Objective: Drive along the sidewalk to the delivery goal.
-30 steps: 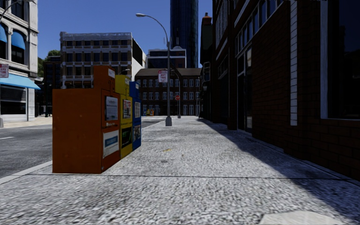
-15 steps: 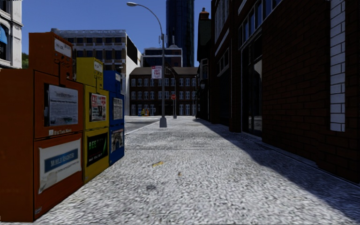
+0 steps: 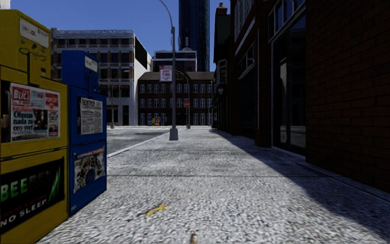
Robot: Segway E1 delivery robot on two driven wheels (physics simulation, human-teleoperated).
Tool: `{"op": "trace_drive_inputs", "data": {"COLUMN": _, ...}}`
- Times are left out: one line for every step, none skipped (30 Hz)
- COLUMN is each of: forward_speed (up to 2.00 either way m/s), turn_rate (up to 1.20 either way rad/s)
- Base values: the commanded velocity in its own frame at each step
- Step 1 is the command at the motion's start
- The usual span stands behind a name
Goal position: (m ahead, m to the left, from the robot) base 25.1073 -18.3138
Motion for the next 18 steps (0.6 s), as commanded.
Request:
{"op": "trace_drive_inputs", "data": {"forward_speed": 2.00, "turn_rate": 0.00}}
{"op": "trace_drive_inputs", "data": {"forward_speed": 2.00, "turn_rate": 0.00}}
{"op": "trace_drive_inputs", "data": {"forward_speed": 2.00, "turn_rate": 0.00}}
{"op": "trace_drive_inputs", "data": {"forward_speed": 2.00, "turn_rate": 0.00}}
{"op": "trace_drive_inputs", "data": {"forward_speed": 2.00, "turn_rate": 0.00}}
{"op": "trace_drive_inputs", "data": {"forward_speed": 2.00, "turn_rate": 0.00}}
{"op": "trace_drive_inputs", "data": {"forward_speed": 2.00, "turn_rate": 0.00}}
{"op": "trace_drive_inputs", "data": {"forward_speed": 2.00, "turn_rate": 0.00}}
{"op": "trace_drive_inputs", "data": {"forward_speed": 2.00, "turn_rate": 0.00}}
{"op": "trace_drive_inputs", "data": {"forward_speed": 2.00, "turn_rate": 0.00}}
{"op": "trace_drive_inputs", "data": {"forward_speed": 2.00, "turn_rate": 0.00}}
{"op": "trace_drive_inputs", "data": {"forward_speed": 2.00, "turn_rate": 0.00}}
{"op": "trace_drive_inputs", "data": {"forward_speed": 2.00, "turn_rate": 0.00}}
{"op": "trace_drive_inputs", "data": {"forward_speed": 2.00, "turn_rate": 0.00}}
{"op": "trace_drive_inputs", "data": {"forward_speed": 2.00, "turn_rate": 0.00}}
{"op": "trace_drive_inputs", "data": {"forward_speed": 2.00, "turn_rate": 0.00}}
{"op": "trace_drive_inputs", "data": {"forward_speed": 2.00, "turn_rate": 0.00}}
{"op": "trace_drive_inputs", "data": {"forward_speed": 2.00, "turn_rate": 0.00}}
